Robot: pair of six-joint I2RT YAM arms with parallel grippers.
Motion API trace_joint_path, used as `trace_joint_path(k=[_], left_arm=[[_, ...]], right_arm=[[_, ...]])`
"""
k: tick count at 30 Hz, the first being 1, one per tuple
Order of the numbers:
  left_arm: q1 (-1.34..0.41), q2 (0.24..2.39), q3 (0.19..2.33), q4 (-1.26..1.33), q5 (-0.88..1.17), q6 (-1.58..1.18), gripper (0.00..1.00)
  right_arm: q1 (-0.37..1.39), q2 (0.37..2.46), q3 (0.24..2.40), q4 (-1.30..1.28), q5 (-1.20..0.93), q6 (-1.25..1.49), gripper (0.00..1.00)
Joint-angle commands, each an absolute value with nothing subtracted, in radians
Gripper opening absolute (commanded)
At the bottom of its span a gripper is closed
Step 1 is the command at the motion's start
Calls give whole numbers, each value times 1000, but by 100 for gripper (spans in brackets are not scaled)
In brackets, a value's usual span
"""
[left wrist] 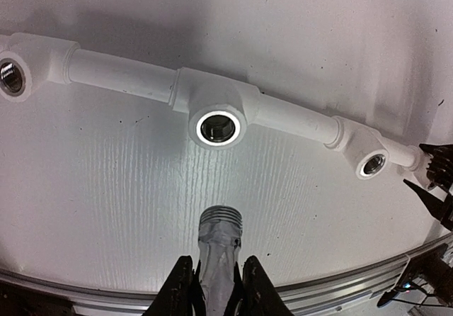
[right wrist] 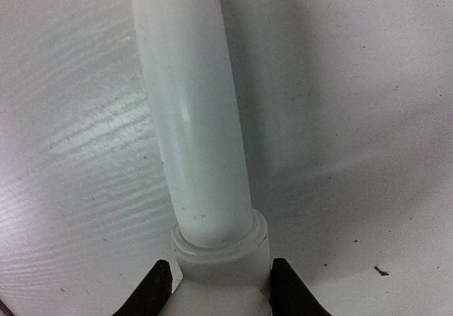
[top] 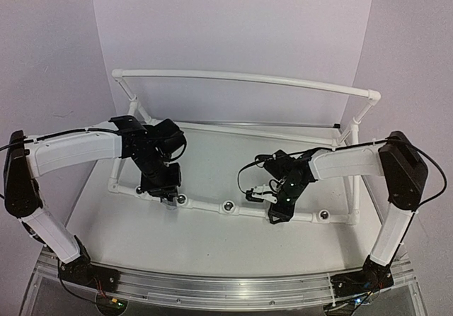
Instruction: Install the water faucets
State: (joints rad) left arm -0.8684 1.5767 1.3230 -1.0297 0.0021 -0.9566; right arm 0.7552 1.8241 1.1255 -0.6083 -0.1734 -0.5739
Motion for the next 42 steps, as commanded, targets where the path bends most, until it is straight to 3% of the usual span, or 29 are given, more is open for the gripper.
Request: trace_joint_path(k=[1,9,31,42], left_arm=[[-867,1538,1320,-1021,-31,-847,0],[-867,1597,1288,-948,-8,-690,0],[-867,1593,1159,-805,-139,-614,0],[-867,1600,1139,-757,-145,-597,0]], right_arm=[[787,1816,1119,-641,-402,-474,62],[788,1794,1065,-569,-300,-467,70],[788,1776,1046,-555,-312,-476,71],[788,1796,1049,-561,-298,-476,65]])
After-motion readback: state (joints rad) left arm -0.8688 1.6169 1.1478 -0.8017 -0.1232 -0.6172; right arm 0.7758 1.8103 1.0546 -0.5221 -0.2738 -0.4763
